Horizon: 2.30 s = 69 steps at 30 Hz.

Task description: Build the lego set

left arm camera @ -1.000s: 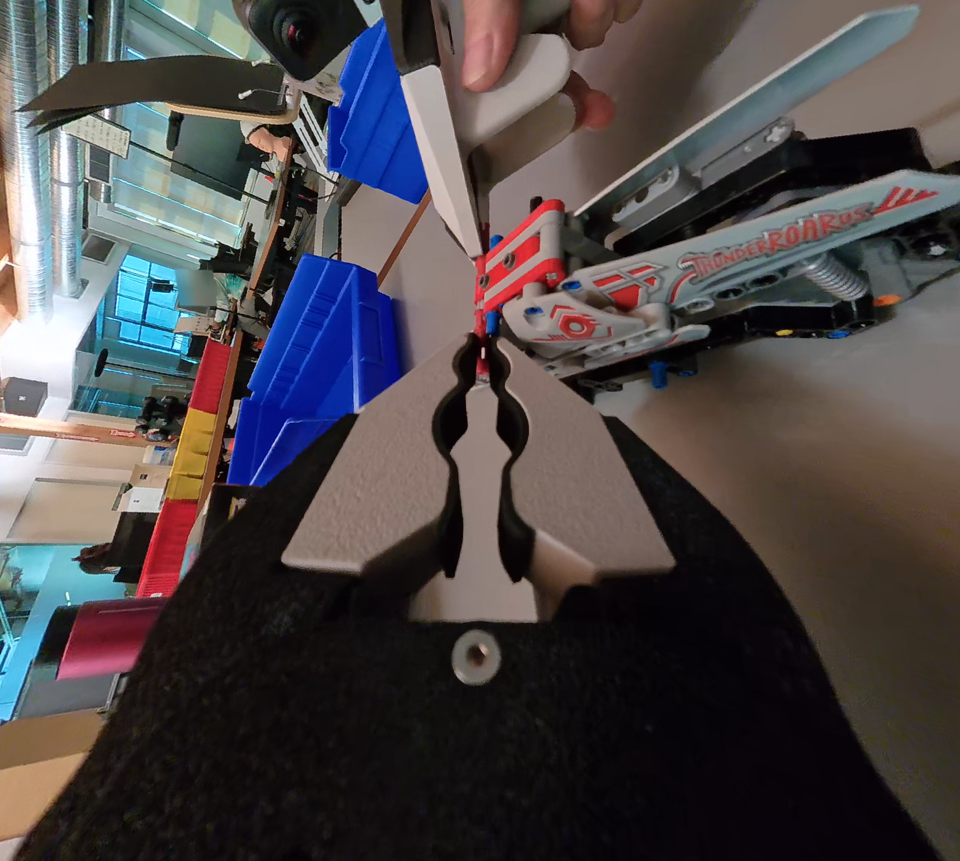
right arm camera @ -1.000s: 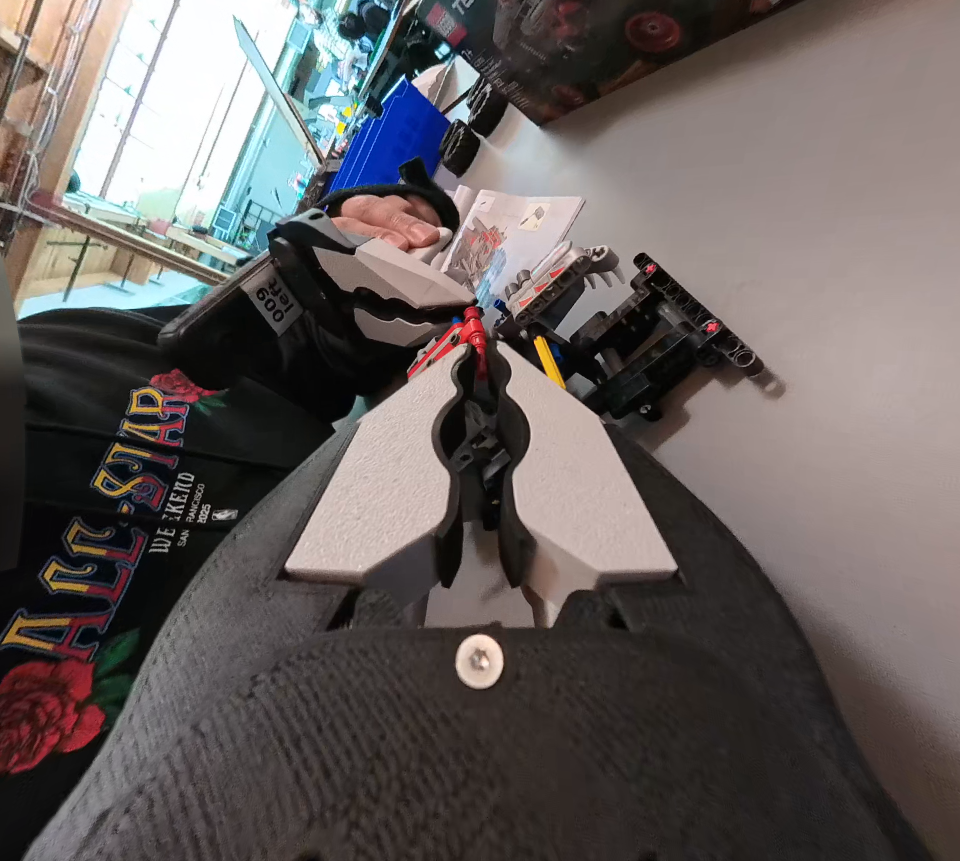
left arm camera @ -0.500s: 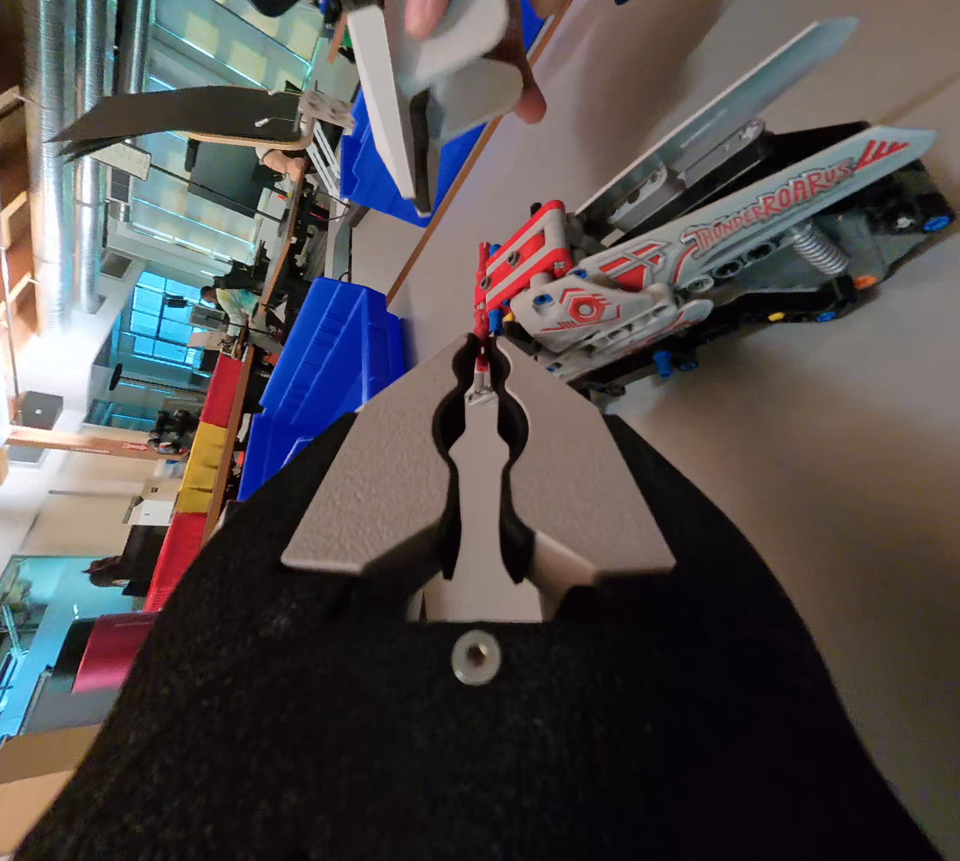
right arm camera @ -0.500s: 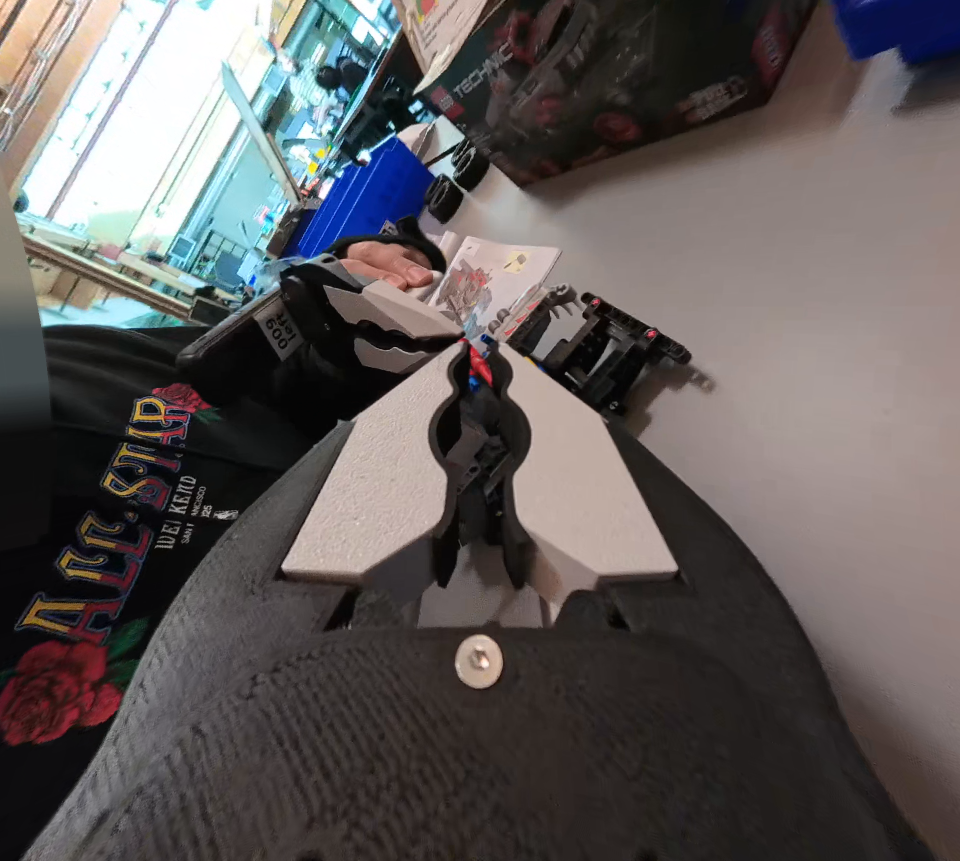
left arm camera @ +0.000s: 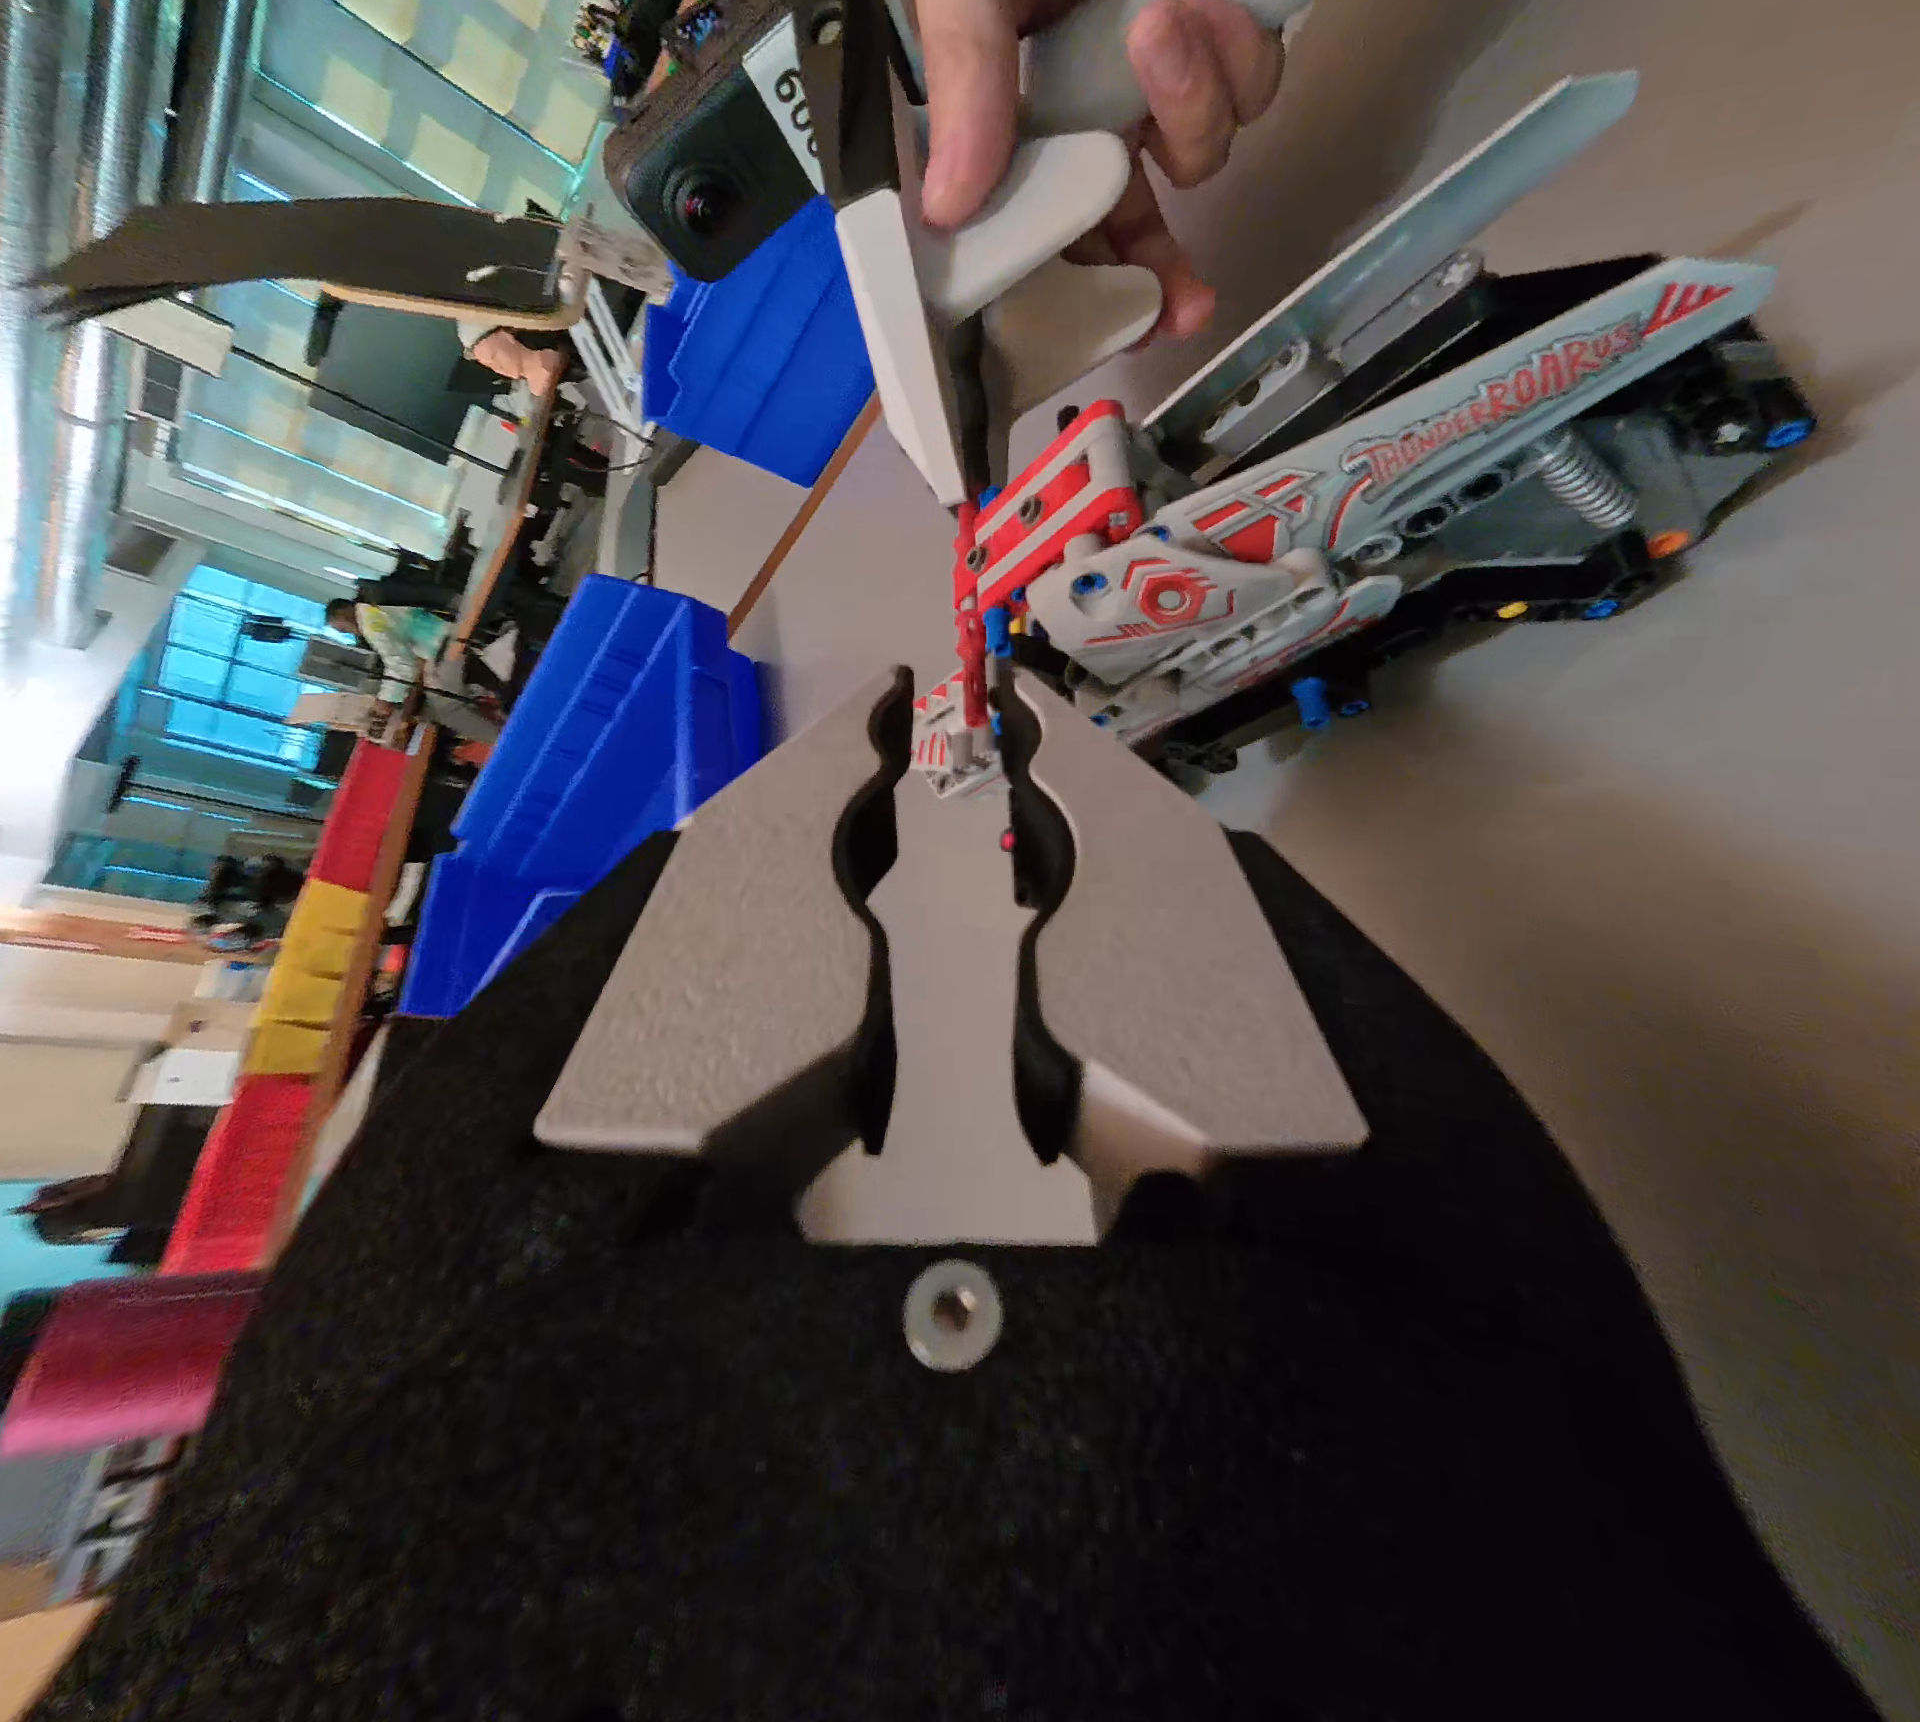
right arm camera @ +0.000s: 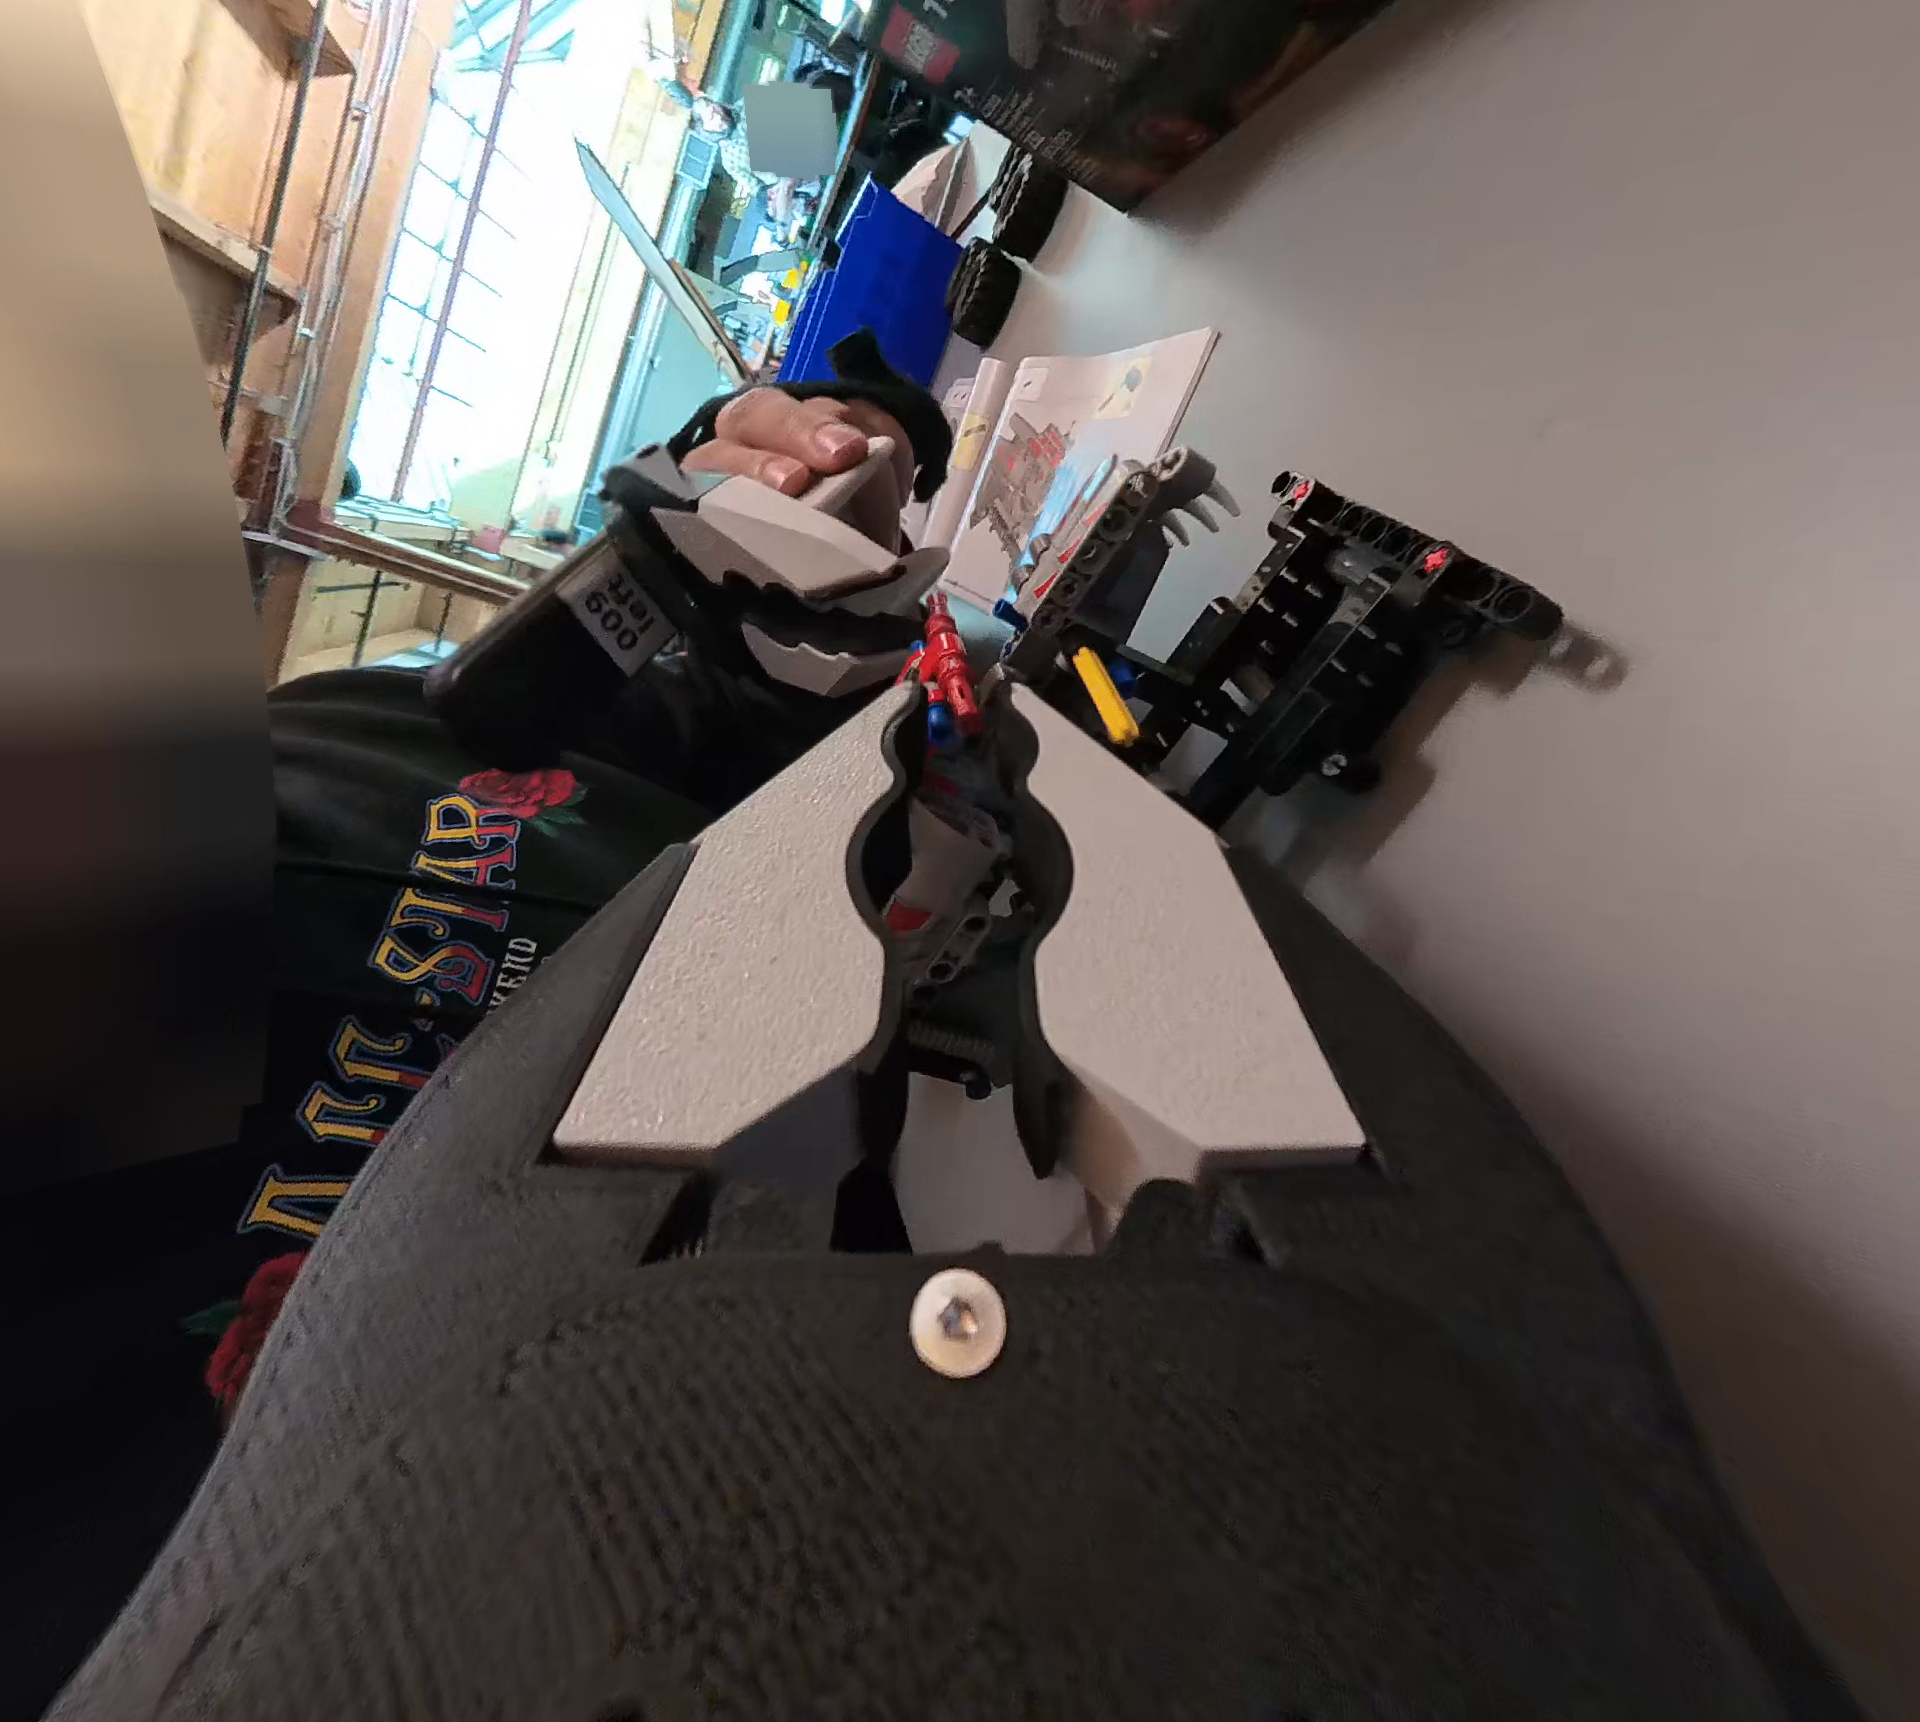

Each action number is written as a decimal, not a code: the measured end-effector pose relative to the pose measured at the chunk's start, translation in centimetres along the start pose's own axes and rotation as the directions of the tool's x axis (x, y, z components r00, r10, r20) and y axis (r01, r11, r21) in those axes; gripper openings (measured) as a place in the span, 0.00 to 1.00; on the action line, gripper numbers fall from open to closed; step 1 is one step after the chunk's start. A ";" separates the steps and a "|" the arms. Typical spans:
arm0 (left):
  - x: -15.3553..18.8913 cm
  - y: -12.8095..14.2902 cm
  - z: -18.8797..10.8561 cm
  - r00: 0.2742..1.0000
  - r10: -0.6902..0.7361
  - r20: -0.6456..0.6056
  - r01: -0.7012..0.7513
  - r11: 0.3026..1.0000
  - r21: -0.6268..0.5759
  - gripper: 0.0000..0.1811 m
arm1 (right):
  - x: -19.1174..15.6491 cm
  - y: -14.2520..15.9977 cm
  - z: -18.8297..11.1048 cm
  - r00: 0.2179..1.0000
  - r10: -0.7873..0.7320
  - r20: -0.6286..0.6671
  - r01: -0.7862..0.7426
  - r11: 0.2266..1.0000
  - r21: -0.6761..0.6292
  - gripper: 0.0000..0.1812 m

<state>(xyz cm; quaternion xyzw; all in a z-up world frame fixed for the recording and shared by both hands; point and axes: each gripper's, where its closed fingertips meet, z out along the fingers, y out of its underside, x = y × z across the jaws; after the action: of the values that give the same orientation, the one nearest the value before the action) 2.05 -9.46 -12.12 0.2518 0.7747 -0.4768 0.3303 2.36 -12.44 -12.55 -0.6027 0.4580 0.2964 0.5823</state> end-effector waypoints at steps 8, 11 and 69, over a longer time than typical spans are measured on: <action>-0.3 -0.1 -0.3 0.959 -0.264 -0.105 0.273 0.958 0.083 0.03 | 0.1 0.1 -0.4 0.999 -0.028 0.017 0.027 1.000 0.011 0.02; -0.1 0.0 0.0 0.948 -0.288 -0.133 0.301 0.950 0.084 0.03 | 0.0 0.2 -0.2 0.999 -0.049 0.018 0.049 0.999 0.005 0.02; 0.2 0.9 1.8 0.998 -0.038 -0.047 0.038 0.999 -0.019 0.01 | 0.0 0.1 0.7 0.985 -0.161 -0.067 0.155 0.984 -0.089 0.02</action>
<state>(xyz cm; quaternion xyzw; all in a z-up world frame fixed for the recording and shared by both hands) 3.07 -10.66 -13.35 0.2453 0.7912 -0.4700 0.3049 2.39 -11.79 -12.73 -0.6714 0.4173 0.2457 0.5610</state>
